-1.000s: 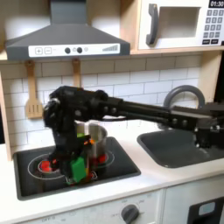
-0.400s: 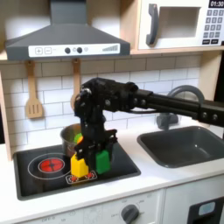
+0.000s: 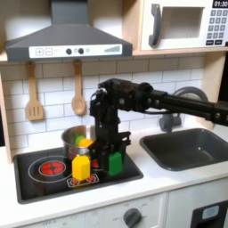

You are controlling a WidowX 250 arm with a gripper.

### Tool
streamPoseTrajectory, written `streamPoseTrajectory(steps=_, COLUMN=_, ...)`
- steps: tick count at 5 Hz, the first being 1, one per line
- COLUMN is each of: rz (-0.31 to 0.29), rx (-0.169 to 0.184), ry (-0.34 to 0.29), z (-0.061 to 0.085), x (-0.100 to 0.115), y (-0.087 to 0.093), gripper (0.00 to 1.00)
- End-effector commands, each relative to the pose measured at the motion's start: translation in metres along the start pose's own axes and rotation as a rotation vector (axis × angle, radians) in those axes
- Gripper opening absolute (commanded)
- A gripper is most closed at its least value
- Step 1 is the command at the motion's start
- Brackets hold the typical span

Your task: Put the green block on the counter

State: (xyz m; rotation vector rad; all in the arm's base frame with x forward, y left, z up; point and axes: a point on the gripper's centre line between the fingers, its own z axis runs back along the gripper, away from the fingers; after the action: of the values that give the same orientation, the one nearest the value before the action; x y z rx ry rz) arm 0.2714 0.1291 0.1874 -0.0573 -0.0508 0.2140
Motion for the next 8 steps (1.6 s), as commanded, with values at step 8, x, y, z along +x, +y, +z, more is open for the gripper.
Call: streamPoseTrajectory(steps=8, rz=-0.049, rx=0.119, ry=0.15, z=-0.02, x=0.034, y=-0.039, gripper=0.0)
